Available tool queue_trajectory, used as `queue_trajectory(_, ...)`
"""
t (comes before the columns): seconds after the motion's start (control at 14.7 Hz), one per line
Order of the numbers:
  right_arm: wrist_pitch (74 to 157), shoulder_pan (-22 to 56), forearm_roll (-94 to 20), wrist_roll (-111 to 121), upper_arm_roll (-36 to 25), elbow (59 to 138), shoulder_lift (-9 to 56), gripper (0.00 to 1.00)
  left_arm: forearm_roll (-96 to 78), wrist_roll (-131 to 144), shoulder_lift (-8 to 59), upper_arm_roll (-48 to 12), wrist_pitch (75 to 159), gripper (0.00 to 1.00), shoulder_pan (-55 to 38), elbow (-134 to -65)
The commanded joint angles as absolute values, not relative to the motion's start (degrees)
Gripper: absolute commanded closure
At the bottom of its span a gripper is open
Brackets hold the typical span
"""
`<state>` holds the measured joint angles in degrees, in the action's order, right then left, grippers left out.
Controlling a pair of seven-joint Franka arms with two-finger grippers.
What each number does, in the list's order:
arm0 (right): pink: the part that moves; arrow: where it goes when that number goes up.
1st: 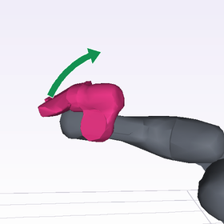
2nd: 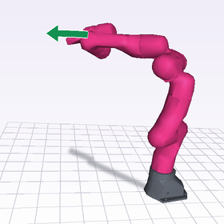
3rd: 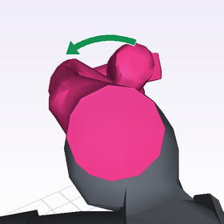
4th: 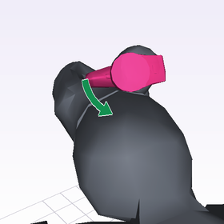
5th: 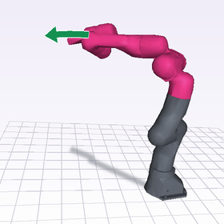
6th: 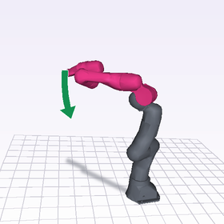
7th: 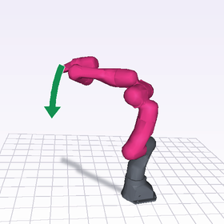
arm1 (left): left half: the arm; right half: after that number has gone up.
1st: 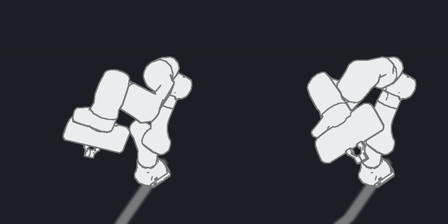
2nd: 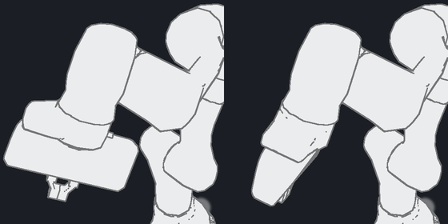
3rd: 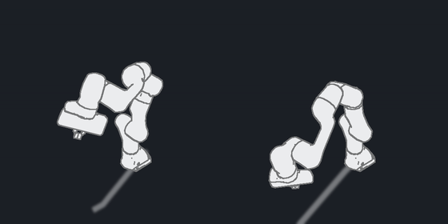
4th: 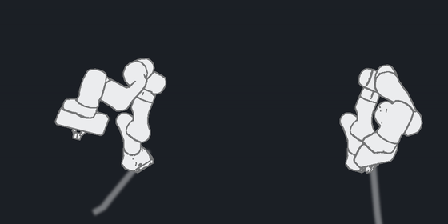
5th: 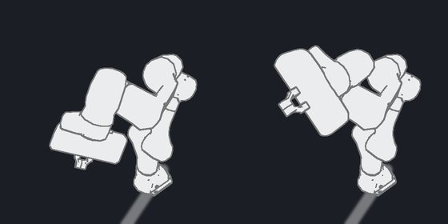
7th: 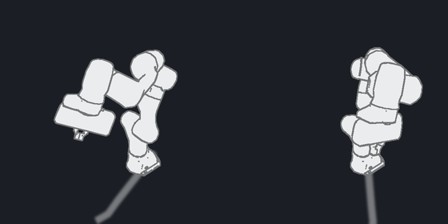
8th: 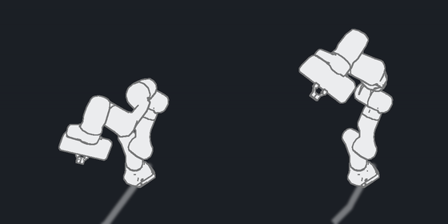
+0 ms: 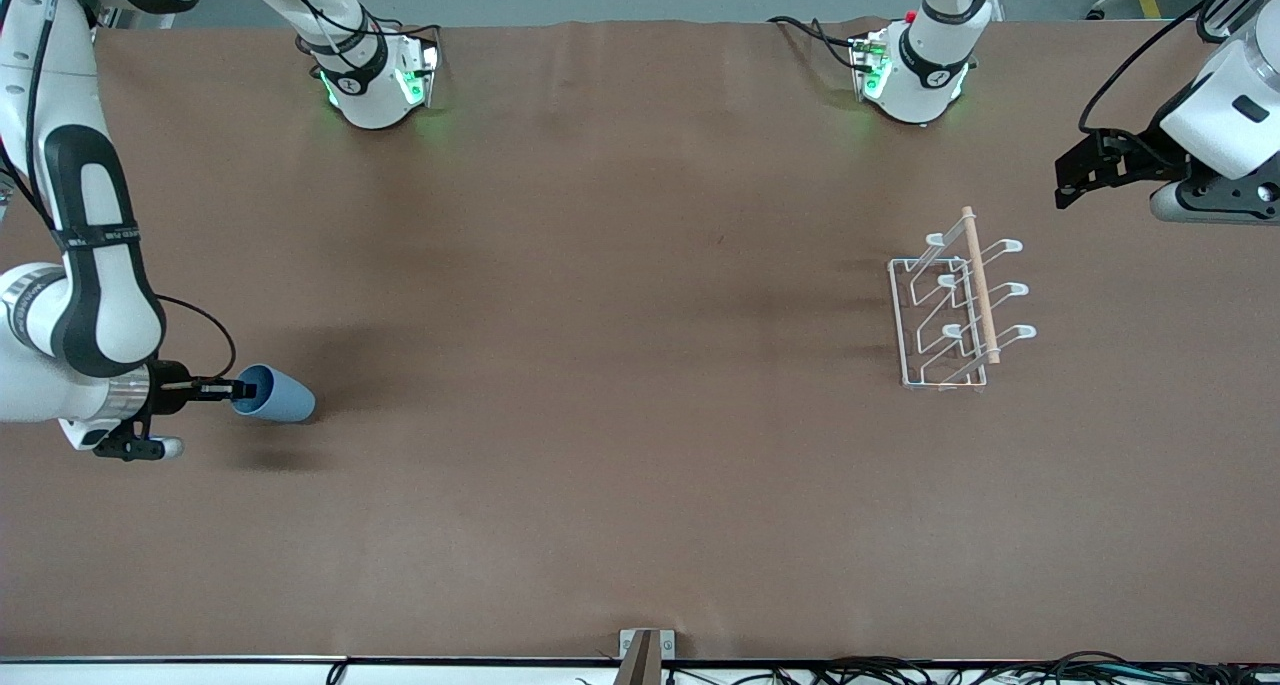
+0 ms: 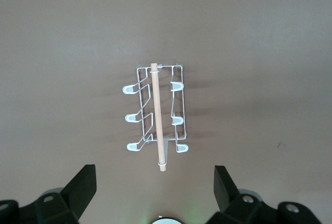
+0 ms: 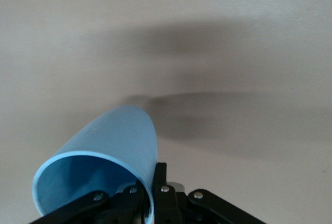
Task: Hang cup on cup holder
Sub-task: 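Lift the cup with the right gripper while the left gripper approaches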
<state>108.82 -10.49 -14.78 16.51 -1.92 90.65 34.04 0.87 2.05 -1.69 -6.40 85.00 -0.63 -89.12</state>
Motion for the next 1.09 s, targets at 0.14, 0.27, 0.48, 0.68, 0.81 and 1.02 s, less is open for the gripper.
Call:
queue_trajectory(0.14,97.8,-4.9,-24.7,9.9,-1.3,92.4,23.7,0.99,0.2,0.8,-1.1,-6.3,83.9,0.00,-0.3,-87.7)
queue_trajectory(0.27,95.7,-2.2,-29.5,7.7,-1.3,92.5,21.8,0.99,-0.3,0.8,-1.1,-6.3,83.9,0.00,-0.4,-87.6)
queue_trajectory(0.48,92.5,-0.9,-42.0,7.9,-1.2,93.4,20.8,0.99,-1.4,0.8,-1.2,-7.0,83.9,0.00,-1.1,-87.1)
queue_trajectory(0.68,90.1,3.3,-47.8,8.1,-0.6,93.3,19.6,1.00,-4.1,0.8,-1.8,-9.9,83.9,0.00,-2.4,-86.1)
queue_trajectory(0.81,88.9,6.2,-48.1,8.1,-0.4,93.1,18.5,1.00,-7.2,1.0,-1.9,-13.3,83.9,0.00,-2.7,-86.0)
queue_trajectory(1.02,82.9,7.2,-54.0,8.4,0.0,92.7,18.3,1.00,-7.8,1.9,-1.1,-21.1,84.4,0.00,-3.2,-82.7)
